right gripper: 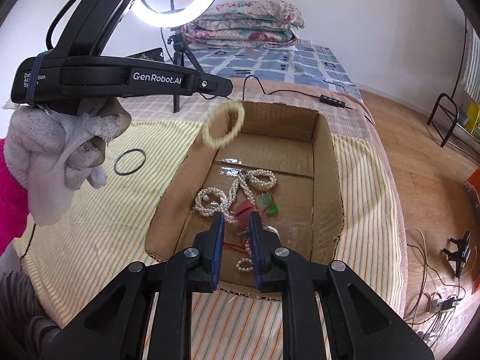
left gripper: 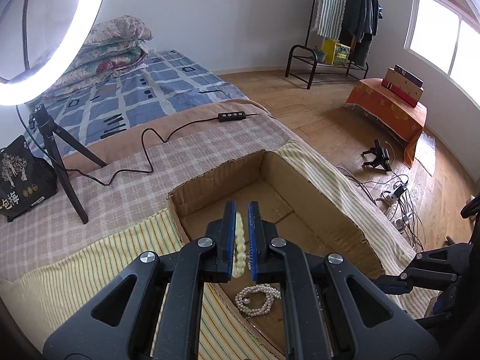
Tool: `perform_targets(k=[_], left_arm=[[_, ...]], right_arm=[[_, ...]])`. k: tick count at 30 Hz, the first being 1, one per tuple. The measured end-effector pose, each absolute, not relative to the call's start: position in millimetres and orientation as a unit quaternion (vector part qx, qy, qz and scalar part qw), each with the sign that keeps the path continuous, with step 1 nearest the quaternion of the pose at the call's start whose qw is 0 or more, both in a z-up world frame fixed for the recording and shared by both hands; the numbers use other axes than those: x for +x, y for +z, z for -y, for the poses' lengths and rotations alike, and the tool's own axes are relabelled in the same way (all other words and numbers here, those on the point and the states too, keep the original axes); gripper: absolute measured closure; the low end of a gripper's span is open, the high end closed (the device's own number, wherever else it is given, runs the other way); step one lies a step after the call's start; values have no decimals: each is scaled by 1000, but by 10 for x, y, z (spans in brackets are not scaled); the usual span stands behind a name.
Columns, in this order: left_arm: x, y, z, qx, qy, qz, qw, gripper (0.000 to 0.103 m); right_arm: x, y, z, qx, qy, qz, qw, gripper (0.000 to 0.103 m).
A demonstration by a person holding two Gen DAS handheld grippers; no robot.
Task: Organize jewelry
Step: 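Lower the bracelet and watch into the box and open both tools, then move the left tool to the loose pearl while the right tool moves to the dark blue bangle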
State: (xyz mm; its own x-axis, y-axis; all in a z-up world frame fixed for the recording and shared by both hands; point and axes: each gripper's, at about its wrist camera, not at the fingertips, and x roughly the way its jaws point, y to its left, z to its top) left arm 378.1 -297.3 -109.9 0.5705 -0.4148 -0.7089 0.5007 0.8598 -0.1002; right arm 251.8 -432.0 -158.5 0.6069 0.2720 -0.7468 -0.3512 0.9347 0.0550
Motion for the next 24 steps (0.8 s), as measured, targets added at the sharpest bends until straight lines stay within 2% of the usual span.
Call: perform_targets(k=[1,2,4,7,12,14,16,24], left_arm=[[3778,-1096,2964,56,-258,-384,885,90],[3774,-1088,2957,56,-258,-383,885,75],[3748,-1063,2937,58,-257,-374,889,58],[3719,-1036,2921,66,-252,-367,893,56],[3703,-1010,2877,64,-251,-369,893,54],[3676,-981,2844,64,-248,-366,894,40],[3644,-941,2788,63,-244,-360,898,39],[3531,-798,2543,61,-230,-358,903,39]], right_arm=[[2522,-1578,4315,-49,173,-406,896,73],[2517,-1569,4306,-51,171,-405,897,69],[2507,-1558,4285,-57,164,-402,899,56],[2485,-1541,4249,-69,152,-396,903,39],[2468,-1507,4232,-68,146,-392,906,37],[2454,-1487,4221,-69,141,-391,907,34],[2433,-1462,4210,-70,136,-389,909,30],[2340,-1387,4104,-83,109,-388,911,29]])
